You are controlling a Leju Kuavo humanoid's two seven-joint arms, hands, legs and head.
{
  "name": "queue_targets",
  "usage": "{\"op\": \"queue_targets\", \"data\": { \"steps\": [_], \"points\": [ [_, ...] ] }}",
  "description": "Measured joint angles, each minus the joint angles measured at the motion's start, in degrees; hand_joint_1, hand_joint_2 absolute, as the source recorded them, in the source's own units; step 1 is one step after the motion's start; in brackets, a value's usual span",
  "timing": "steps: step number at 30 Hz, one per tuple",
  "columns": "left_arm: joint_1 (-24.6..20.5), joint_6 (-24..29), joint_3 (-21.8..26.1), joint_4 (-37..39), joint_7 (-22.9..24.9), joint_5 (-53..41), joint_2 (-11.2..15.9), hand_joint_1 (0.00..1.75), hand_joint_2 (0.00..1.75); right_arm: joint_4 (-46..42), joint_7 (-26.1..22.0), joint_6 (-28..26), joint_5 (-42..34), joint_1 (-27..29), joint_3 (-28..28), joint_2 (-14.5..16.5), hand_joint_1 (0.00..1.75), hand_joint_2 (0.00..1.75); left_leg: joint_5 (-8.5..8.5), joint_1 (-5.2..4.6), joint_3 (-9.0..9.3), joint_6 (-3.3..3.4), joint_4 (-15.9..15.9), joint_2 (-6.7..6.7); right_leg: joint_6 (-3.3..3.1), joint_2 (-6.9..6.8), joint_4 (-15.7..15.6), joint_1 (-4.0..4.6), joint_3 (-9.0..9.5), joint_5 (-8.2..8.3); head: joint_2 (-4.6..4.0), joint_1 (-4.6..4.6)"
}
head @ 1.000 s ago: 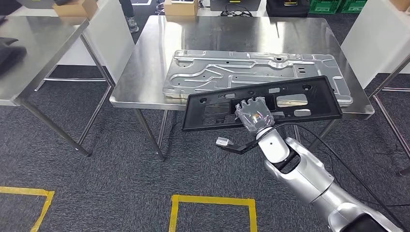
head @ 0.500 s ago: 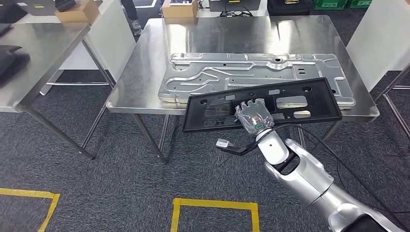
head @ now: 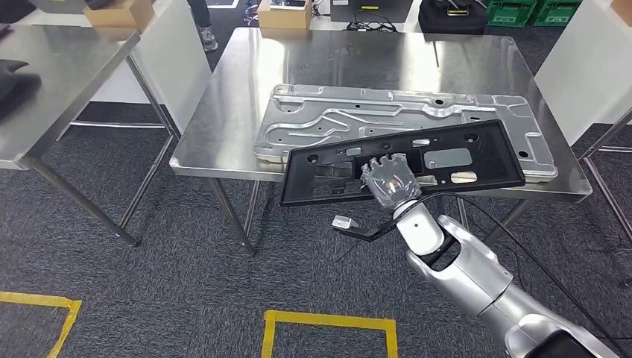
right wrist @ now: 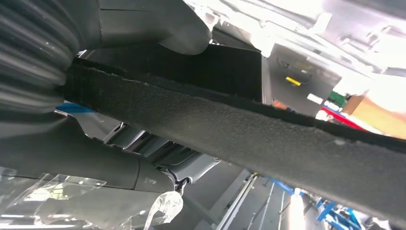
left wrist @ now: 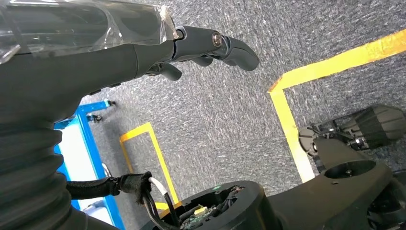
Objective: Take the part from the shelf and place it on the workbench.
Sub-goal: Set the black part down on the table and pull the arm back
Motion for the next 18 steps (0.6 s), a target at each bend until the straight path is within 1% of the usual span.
{"op": "queue_targets", "data": {
  "steps": [1, 2, 3, 4, 5, 6, 7, 8, 9, 10, 11, 12, 13, 14, 15, 16, 17, 18],
  "points": [
    [0.0, 0.0, 0.0, 0.0, 0.0, 0.0, 0.0, 0.00, 1.75, 0.1, 0.0, 0.0, 0.0, 0.2, 0.0, 0.0, 1.75, 1.75, -0.33, -0.01, 0.34, -0.07, 0.0, -0.07, -0.05, 0.00, -0.7, 0.02, -0.27, 1.43, 0.00, 0.00],
    [0.1, 0.0, 0.0, 0.0, 0.0, 0.0, 0.0, 0.00, 1.75, 0.1, 0.0, 0.0, 0.0, 0.3, 0.1, 0.0, 1.75, 1.75, -0.76, -0.02, 0.82, -0.19, 0.1, -0.11, -0.14, -0.01, -4.0, 0.02, 0.82, 3.89, 0.00, 0.00],
    [0.1, 0.0, 0.0, 0.0, 0.0, 0.0, 0.0, 0.00, 1.75, 0.1, 0.0, 0.0, 0.0, 0.3, 0.1, 0.0, 1.75, 1.75, -1.30, -0.02, 1.36, -0.37, 0.2, -0.15, -0.26, -0.04, -8.5, 0.02, 2.69, 6.70, 0.00, 0.00],
    [0.1, 0.0, -0.1, 0.0, 0.0, 0.0, -0.1, 0.00, 1.75, 0.1, 0.0, -0.1, 0.0, 0.2, 0.1, 0.0, 1.75, 1.75, -1.94, -0.20, 1.67, -0.59, 0.5, -0.16, -0.37, -0.05, -13.3, -0.01, 4.75, 8.96, 0.00, 0.01],
    [0.1, 0.1, -0.1, 0.0, 0.0, 0.0, -0.1, 0.00, 1.75, 0.2, 0.0, -0.1, 0.0, 0.1, 0.1, 0.0, 1.75, 1.75, -2.54, -0.36, 1.85, -0.73, 0.7, -0.15, -0.56, -0.04, -16.7, -0.08, 6.35, 10.24, 0.00, 0.01],
    [0.1, 0.1, -0.1, 0.0, 0.0, 0.0, -0.1, 0.00, 1.75, 0.2, 0.0, -0.2, 0.0, 0.0, 0.1, 0.0, 1.75, 1.75, -3.07, -0.55, 1.93, -0.77, 0.8, -0.13, -0.74, -0.01, -18.7, -0.12, 7.27, 10.57, 0.01, 0.01],
    [0.0, 0.1, -0.2, 0.0, 0.0, 0.0, -0.1, 0.00, 1.75, 0.2, 0.0, -0.3, 0.0, 0.0, 0.1, 0.0, 1.75, 1.75, -3.50, -0.72, 1.91, -0.68, 0.9, -0.11, -0.93, 0.05, -19.4, -0.16, 7.65, 10.29, 0.00, 0.01],
    [0.0, 0.2, -0.3, 0.0, 0.0, 0.0, 0.0, 0.00, 1.75, 0.2, 0.0, -0.4, 0.0, 0.0, 0.1, 0.1, 1.75, 1.75, -3.88, -0.72, 2.06, -0.57, 0.9, -0.08, -1.15, 0.15, -19.5, -0.32, 7.78, 9.89, 0.01, 0.02],
    [0.0, 0.2, -0.3, 0.0, 0.0, 0.0, 0.1, 0.00, 1.75, 0.3, 0.0, -0.4, 0.0, 0.0, 0.1, 0.1, 1.75, 1.75, -4.43, -0.74, 2.05, -0.72, 1.5, -0.06, -1.32, 0.23, -19.5, -0.44, 7.93, 9.58, 0.01, -0.01],
    [0.0, 0.2, -0.4, 0.0, 0.0, 0.0, 0.1, 0.00, 1.75, 0.3, 0.0, -0.4, 0.0, 0.0, 0.1, 0.1, 1.75, 1.75, -5.37, -0.62, 1.43, -1.10, 3.2, -0.03, -1.50, 0.28, -19.5, -0.59, 8.14, 9.29, 0.01, -0.02],
    [0.0, 0.2, -0.5, 0.0, 0.0, 0.0, 0.1, 0.00, 1.75, 0.3, 0.0, -0.4, 0.0, 0.0, 0.1, 0.1, 1.75, 1.75, -6.87, -0.34, -0.05, -1.70, 6.4, -0.01, -1.64, 0.30, -19.6, -0.74, 8.40, 9.00, 0.01, -0.03],
    [-0.1, 0.2, -0.6, 0.0, 0.0, 0.1, 0.0, 0.00, 1.75, 0.3, 0.0, -0.4, 0.0, 0.0, 0.1, 0.1, 1.75, 1.75, -8.68, 0.07, -2.42, -2.35, 10.9, 0.01, -1.74, 0.29, -19.6, -0.73, 8.67, 8.73, 0.01, -0.05],
    [-0.3, 0.1, -0.6, 0.0, -0.1, 0.1, 0.0, 0.00, 1.75, 0.3, 0.0, -0.4, 0.0, 0.0, 0.1, 0.1, 1.75, 1.75, -10.42, 0.52, -5.24, -2.83, 15.9, 0.04, -1.76, 0.26, -19.6, -0.74, 8.96, 8.40, 0.01, -0.04],
    [-0.6, 0.1, -0.7, 0.0, -0.2, 0.2, 0.0, 0.00, 1.75, 0.3, 0.0, -0.4, 0.0, 0.2, 0.1, 0.1, 1.75, 1.75, -11.46, 0.89, -7.82, -3.13, 20.0, 0.06, -1.73, 0.25, -19.6, -0.73, 9.35, 8.02, 0.01, -0.05],
    [-0.8, 0.0, -0.7, 0.0, -0.2, 0.2, 0.0, 0.00, 1.75, 0.3, 0.0, -0.4, 0.0, 0.3, 0.2, 0.1, 1.75, 1.75, -11.30, 1.07, -9.43, -3.22, 22.1, 0.06, -1.69, 0.23, -19.6, -0.69, 9.87, 7.60, 0.01, -0.04],
    [-0.9, 0.0, -0.8, 0.0, -0.2, 0.2, 0.0, 0.00, 1.75, 0.3, 0.0, -0.5, 0.0, 0.4, 0.2, 0.1, 1.75, 1.75, -9.77, 1.09, -9.82, -3.08, 21.6, 0.06, -1.67, 0.22, -19.6, -0.62, 10.55, 7.15, 0.00, -0.05],
    [-0.9, 0.1, -0.9, 0.0, -0.2, 0.2, -0.1, 0.00, 1.75, 0.4, 0.0, -0.5, 0.0, 0.5, 0.3, 0.2, 1.75, 1.75, -7.08, 0.98, -9.07, -2.64, 18.7, 0.05, -1.67, 0.22, -19.7, -0.48, 11.39, 6.68, 0.00, -0.05],
    [-0.8, 0.1, -1.0, 0.0, -0.1, 0.2, -0.1, 0.00, 1.75, 0.4, 0.0, -0.5, 0.0, 0.5, 0.4, 0.2, 1.75, 1.75, -3.68, 0.68, -7.52, -1.81, 14.0, 0.04, -1.69, 0.23, -19.9, -0.36, 12.34, 6.24, 0.00, -0.05]
  ]
}}
